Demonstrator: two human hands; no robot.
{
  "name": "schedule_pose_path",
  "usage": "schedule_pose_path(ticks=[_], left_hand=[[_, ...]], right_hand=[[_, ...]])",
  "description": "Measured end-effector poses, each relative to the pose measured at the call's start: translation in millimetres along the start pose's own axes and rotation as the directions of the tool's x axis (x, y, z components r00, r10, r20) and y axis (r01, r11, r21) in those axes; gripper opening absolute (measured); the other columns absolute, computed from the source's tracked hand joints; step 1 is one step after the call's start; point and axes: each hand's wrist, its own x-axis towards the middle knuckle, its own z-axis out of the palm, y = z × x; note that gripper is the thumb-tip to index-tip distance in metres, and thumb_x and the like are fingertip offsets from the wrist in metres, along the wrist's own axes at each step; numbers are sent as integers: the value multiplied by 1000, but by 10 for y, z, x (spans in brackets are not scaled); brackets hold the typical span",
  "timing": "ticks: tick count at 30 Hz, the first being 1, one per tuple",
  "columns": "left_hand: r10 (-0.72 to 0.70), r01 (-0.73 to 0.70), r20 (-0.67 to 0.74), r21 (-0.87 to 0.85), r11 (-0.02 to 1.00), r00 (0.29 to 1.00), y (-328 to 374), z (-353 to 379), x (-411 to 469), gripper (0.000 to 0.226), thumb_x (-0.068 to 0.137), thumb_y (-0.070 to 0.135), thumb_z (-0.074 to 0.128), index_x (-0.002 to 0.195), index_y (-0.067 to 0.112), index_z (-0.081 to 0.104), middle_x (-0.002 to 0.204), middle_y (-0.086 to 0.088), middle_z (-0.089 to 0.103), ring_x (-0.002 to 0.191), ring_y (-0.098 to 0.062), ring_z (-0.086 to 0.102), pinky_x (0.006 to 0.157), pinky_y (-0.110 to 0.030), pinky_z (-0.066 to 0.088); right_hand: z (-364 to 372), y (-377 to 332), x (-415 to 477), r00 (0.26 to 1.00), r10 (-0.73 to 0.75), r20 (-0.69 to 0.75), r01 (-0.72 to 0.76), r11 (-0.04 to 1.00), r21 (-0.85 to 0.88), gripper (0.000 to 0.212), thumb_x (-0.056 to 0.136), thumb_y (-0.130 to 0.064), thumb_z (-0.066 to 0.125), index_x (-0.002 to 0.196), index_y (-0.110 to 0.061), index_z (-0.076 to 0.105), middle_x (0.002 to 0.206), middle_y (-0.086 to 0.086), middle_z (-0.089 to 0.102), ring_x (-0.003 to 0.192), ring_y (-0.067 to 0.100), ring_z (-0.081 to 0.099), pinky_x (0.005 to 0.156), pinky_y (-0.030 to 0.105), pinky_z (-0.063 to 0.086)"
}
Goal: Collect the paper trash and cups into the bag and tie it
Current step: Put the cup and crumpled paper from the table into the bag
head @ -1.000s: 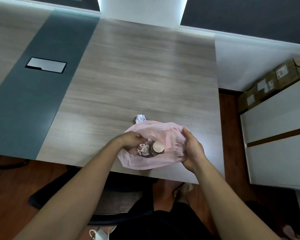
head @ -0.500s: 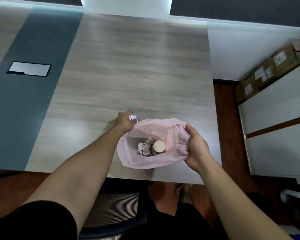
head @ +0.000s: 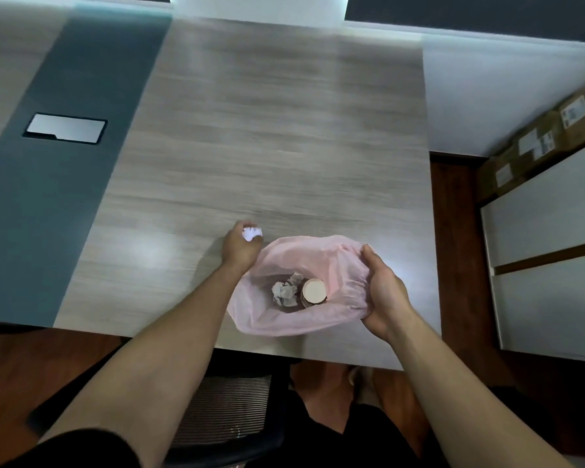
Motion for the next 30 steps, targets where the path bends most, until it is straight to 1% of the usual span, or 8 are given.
schedule_pose_path(ticks=[5,7,10,14,22,25,27,30], left_hand=[[174,171,393,-700,693,903,489,-473,-517,24,96,16,64,119,19,72,121,-13,74,94,-27,71,71,-32,61],[191,407,616,-690,598,764,472,-606,-710,23,98,15,61,120,12,70,124,-26,73,96,-27,74,73,-31,60],[101,451,741,-504,737,664,315,-578,-889,23,105,11,59,124,8,72,121,-20,74,96,-22,75,70,-28,61],[-8,245,629,-290,925,777,65,-315,-993,23,110,23,61,126,14,74,127,-11,77,99,-25,75,84,-44,65],[34,225,588,-363,904,808,214,-266,-1196,49,114,36,53,159,32,36,133,3,70,106,-23,79,92,-37,65],[87,69,445,-324,944,891,165,-465,-1171,33,113,30,54,142,17,63,114,3,80,84,-23,81,80,-42,65],[189,-126,197,-293,948,962,86,-608,-1135,23,111,25,57,115,15,77,93,3,82,70,-23,73,64,-37,61],[309,-329,-188,-88,940,932,-51,-811,-1057,14,103,30,69,111,21,76,105,3,71,90,-16,69,84,-39,60]], right_hand=[[60,-9,-45,1000,1,13,-2,998,68,39,107,-47,68,125,-15,80,100,6,85,74,20,81,61,32,64],[114,-16,-95,1000,14,9,-15,994,105,36,108,-47,67,123,-16,78,79,3,80,56,17,75,48,28,58],[201,0,-187,998,45,43,-51,989,141,33,111,-46,62,120,-15,71,63,1,56,36,13,47,36,18,36],[303,105,-237,996,18,85,-31,988,153,41,111,-49,60,122,-12,72,70,6,63,52,17,41,50,25,31],[505,157,-517,984,-18,175,-14,984,180,82,79,-64,89,138,-9,75,130,20,65,89,34,57,79,41,43],[483,149,-498,981,-27,193,-13,978,206,73,90,-63,79,140,-11,75,140,21,68,119,43,60,112,51,44],[453,147,-434,983,-26,179,-18,970,241,72,89,-61,82,143,-15,73,145,19,66,118,39,58,105,47,43],[521,96,-646,980,-34,194,-19,964,264,70,89,-57,86,142,-13,74,110,19,70,88,31,59,73,37,44]])
